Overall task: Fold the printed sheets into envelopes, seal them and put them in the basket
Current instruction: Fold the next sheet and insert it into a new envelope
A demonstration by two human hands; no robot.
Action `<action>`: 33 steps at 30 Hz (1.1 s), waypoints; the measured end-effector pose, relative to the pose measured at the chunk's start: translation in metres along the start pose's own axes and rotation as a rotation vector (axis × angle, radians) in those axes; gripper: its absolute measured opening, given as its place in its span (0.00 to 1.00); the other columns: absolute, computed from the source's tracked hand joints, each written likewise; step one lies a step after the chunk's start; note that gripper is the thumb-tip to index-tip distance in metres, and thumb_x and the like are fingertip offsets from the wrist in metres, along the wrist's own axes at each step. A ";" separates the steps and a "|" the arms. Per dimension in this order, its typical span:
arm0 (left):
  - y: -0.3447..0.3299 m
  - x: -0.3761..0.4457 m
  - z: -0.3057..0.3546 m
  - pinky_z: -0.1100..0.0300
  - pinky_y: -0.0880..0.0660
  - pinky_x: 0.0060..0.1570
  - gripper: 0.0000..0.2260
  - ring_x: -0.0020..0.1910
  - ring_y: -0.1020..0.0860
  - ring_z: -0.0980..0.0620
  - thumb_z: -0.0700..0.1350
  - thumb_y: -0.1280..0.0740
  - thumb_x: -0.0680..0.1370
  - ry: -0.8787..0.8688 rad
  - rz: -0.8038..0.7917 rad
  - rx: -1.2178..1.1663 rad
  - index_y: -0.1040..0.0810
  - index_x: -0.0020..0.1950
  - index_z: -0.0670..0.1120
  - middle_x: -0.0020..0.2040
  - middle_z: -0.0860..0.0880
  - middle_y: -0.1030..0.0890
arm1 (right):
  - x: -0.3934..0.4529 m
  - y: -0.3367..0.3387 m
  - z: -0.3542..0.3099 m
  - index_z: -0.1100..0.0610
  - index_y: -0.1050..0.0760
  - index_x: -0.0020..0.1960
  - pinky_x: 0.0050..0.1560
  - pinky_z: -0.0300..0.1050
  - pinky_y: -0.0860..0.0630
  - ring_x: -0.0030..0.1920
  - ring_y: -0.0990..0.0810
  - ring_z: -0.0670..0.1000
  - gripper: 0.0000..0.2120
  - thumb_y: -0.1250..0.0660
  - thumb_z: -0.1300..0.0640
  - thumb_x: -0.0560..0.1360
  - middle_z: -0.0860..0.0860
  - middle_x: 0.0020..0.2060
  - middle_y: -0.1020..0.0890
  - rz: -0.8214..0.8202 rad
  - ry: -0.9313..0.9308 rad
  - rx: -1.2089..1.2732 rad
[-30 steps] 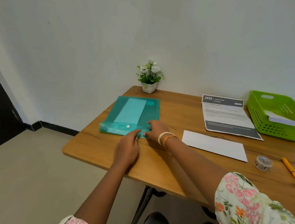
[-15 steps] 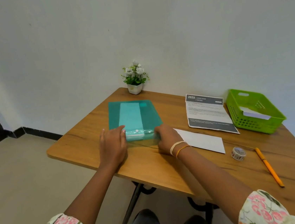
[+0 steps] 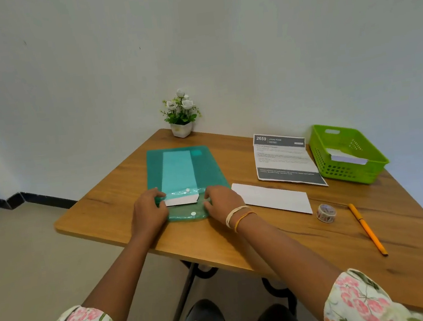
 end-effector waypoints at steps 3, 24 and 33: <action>0.000 0.002 -0.002 0.58 0.28 0.46 0.04 0.56 0.23 0.46 0.38 0.33 0.76 0.002 0.053 -0.034 0.20 0.47 0.46 0.55 0.44 0.19 | 0.008 -0.008 -0.009 0.56 0.26 0.60 0.54 0.51 0.26 0.56 0.24 0.58 0.13 0.39 0.54 0.78 0.56 0.55 0.23 0.017 0.044 0.026; 0.001 0.003 -0.003 0.57 0.26 0.42 0.08 0.44 0.23 0.52 0.42 0.34 0.79 -0.046 0.094 -0.034 0.17 0.52 0.42 0.48 0.45 0.16 | -0.004 0.012 0.000 0.55 0.23 0.44 0.38 0.41 0.21 0.44 0.21 0.48 0.05 0.30 0.56 0.69 0.50 0.41 0.18 0.187 0.209 0.376; 0.001 -0.001 0.001 0.58 0.28 0.41 0.09 0.45 0.23 0.52 0.43 0.36 0.79 -0.093 -0.010 0.026 0.18 0.56 0.45 0.51 0.46 0.17 | 0.004 0.054 0.000 0.55 0.18 0.51 0.46 0.37 0.22 0.39 0.20 0.44 0.11 0.30 0.63 0.71 0.48 0.38 0.17 0.274 0.077 0.746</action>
Point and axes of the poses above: each hand's wrist, its own x-axis towards the middle knuckle, its own y-axis out of the back of the hand, z = x × y, the point moved 1 cm from there along x, towards the middle knuckle
